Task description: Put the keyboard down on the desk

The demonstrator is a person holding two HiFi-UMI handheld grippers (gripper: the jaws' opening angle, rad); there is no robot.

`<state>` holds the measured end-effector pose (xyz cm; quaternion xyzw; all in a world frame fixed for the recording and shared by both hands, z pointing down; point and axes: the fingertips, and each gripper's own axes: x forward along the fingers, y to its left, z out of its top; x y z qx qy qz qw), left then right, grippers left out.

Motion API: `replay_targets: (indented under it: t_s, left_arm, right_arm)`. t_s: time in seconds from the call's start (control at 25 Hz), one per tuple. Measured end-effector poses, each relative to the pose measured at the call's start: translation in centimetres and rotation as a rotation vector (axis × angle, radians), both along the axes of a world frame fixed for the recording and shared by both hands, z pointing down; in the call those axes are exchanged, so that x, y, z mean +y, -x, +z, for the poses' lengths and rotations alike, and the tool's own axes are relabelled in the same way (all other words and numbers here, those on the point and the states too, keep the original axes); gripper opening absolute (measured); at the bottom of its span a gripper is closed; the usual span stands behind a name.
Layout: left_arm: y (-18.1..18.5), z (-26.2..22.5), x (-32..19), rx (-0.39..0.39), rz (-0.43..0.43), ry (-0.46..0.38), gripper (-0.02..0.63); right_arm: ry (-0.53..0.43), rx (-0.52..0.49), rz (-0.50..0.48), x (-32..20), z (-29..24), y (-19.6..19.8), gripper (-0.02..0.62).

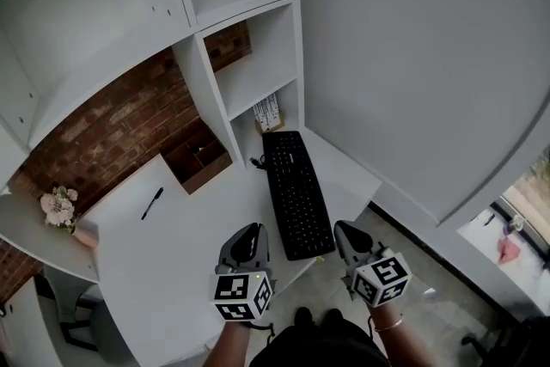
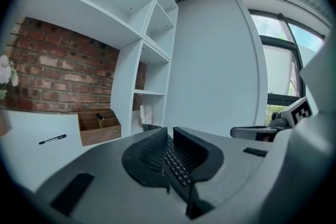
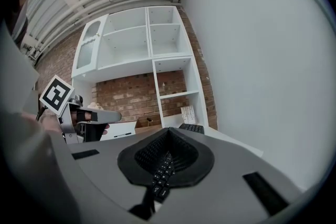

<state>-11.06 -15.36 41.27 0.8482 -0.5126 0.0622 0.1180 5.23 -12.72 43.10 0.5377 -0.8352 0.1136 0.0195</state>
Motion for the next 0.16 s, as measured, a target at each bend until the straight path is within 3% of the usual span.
replay_targets:
  t_s: [0.16]
  left_arm:
    - [-0.76, -0.13, 0.09, -0.005, 0.0, -0.008, 0.041]
  right_arm:
    - [-0.015, -0.013, 0.001, -0.02, -0.39, -0.87, 0.005]
